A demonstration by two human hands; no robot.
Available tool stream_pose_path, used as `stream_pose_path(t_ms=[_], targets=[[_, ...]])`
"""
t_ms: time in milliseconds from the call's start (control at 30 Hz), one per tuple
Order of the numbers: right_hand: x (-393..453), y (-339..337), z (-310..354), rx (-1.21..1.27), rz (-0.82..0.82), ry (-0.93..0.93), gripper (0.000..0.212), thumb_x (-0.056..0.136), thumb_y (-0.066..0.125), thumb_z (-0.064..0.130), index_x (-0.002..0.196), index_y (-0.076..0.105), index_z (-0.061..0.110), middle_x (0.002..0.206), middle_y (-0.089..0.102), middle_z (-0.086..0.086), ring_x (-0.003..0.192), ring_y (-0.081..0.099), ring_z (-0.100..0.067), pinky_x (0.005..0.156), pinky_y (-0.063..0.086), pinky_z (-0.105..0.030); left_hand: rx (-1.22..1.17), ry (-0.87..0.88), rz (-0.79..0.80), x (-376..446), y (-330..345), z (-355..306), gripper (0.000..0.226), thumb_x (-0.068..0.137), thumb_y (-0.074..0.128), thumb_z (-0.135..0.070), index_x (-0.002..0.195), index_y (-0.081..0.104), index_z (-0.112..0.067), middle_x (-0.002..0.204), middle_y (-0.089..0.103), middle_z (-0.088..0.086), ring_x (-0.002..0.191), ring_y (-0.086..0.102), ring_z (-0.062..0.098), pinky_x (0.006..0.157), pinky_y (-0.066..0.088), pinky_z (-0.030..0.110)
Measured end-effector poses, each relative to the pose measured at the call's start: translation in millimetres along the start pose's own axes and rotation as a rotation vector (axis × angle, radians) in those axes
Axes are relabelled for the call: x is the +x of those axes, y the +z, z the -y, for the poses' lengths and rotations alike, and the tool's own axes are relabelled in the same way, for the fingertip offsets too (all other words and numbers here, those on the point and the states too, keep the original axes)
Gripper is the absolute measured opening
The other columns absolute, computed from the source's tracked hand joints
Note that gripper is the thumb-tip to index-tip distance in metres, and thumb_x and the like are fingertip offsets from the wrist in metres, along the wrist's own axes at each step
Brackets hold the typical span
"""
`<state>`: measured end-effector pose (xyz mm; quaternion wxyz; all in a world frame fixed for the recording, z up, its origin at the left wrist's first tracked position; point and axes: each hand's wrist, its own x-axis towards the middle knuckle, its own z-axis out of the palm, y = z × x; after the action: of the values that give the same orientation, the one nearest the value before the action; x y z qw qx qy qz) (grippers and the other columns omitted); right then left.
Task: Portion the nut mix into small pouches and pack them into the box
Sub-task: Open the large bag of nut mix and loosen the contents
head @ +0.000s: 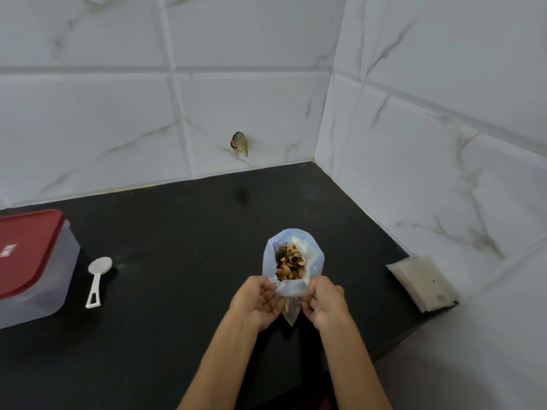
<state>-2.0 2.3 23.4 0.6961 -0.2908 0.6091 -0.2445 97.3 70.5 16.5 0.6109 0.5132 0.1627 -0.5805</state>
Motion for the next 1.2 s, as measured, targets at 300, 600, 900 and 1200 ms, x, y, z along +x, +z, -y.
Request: stream_pose_path(t_ms=[300,600,900,1200], targets=[[4,-16,9,-0.396,-0.026,-0.031,0.025,0.090,0.047,0.010,0.114,0.051,0.007,0.093,0.057,-0.011,0.073,0.056,-0.018,0.048,0.045,-0.026,0.651,0.127,-0.069,-5,-6,-7,0.028,0.081,0.057,-0.012,0.107,0.057,-0.002,0.091,0.065,0.010,0.078,0.064,0.019,0.058,0.053,0.029],[-19,-17,32,-1.190,-0.379,-0.449,0.061,0.089,0.050,0.055,0.133,0.035,0.016,0.131,0.037,-0.013,0.093,0.049,-0.021,0.065,0.037,-0.029,1.086,0.542,-0.292,-3,16,-16,0.067,0.058,0.068,-0.078,0.060,0.053,-0.013,0.054,0.054,-0.002,0.056,0.062,0.014,0.049,0.050,0.025],[26,-20,28,-0.835,-0.275,-0.471,0.019,0.095,0.051,0.024,0.102,0.064,0.011,0.094,0.063,-0.007,0.083,0.061,-0.018,0.068,0.052,-0.034,0.744,0.440,-0.183,17,18,-2,0.013,0.079,0.077,-0.009,0.086,0.068,-0.003,0.088,0.072,0.013,0.074,0.072,0.020,0.065,0.062,0.036],[33,-28,32,-0.143,-0.083,-0.043,0.012,0.094,0.051,0.011,0.102,0.056,0.003,0.098,0.061,-0.016,0.095,0.061,-0.030,0.086,0.053,-0.044,0.250,0.032,0.064,5,-2,0,0.032,0.082,0.067,0.007,0.112,0.058,0.001,0.097,0.070,0.020,0.081,0.071,0.027,0.058,0.059,0.036]])
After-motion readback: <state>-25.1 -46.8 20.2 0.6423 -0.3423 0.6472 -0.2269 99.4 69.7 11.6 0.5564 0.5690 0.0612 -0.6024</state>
